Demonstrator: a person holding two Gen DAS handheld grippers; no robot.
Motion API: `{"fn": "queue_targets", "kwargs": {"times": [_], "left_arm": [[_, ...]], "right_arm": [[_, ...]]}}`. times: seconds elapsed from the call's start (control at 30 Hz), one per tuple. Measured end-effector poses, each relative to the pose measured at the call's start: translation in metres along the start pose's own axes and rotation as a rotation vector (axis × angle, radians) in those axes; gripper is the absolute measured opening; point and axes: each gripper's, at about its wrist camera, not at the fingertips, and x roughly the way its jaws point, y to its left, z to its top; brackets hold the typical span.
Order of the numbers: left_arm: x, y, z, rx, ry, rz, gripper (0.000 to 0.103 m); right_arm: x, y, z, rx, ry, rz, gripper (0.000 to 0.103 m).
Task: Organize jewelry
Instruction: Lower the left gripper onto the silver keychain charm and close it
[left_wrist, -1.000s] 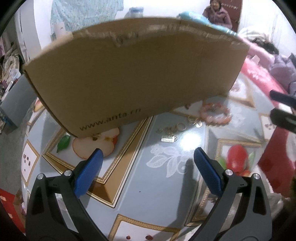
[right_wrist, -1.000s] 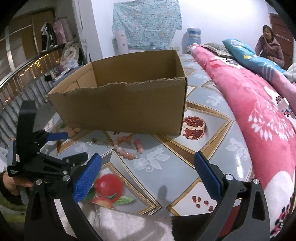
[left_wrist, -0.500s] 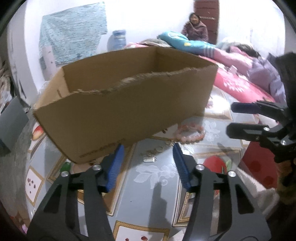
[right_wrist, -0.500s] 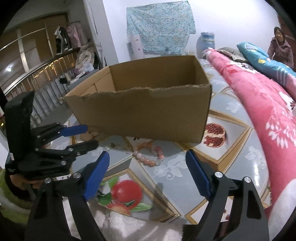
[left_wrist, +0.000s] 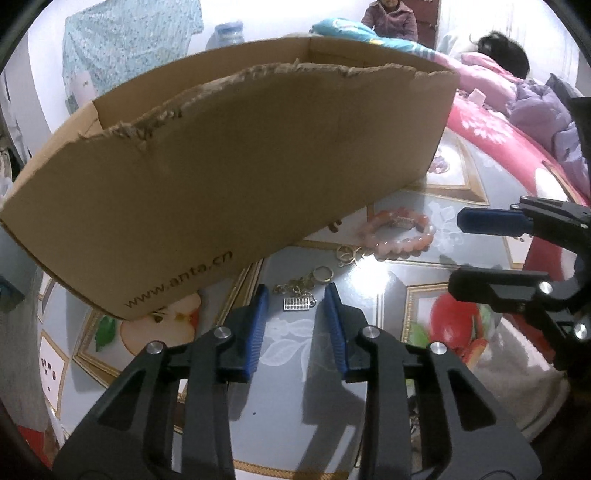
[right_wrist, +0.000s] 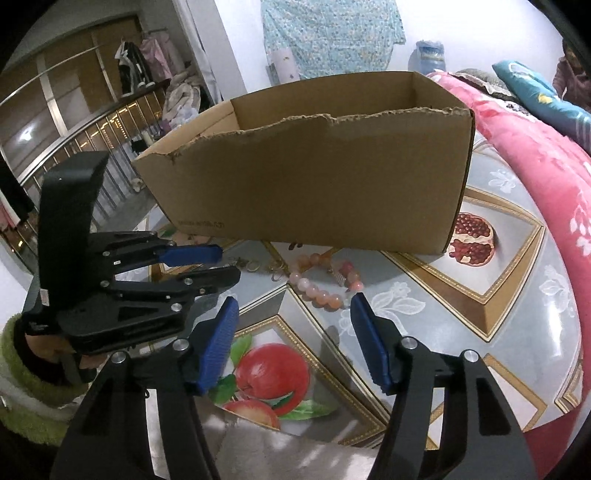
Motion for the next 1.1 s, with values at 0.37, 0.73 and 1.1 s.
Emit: {"fn": "queue_targets", "kwargs": {"times": [0.37, 0.73, 1.1], "left_arm": [[-0.001, 0.001, 0.002, 0.003, 0.028, 0.004, 0.014], [-0.011, 0.006, -0.012, -0.033, 0.011, 0.01, 0.014], [-0.028, 0.018, -0.019, -0.082, -0.045, 0.0, 0.014]], "right_arm": [[0.003, -0.009, -0.002, 0.019, 0.002, 0.006, 0.057], [-0.003, -0.004, -0.001, -0.002, -0.011, 0.009, 0.057], [0.001, -0.001, -0.005, -0.044, 0.042, -0.002, 0.039]]}}
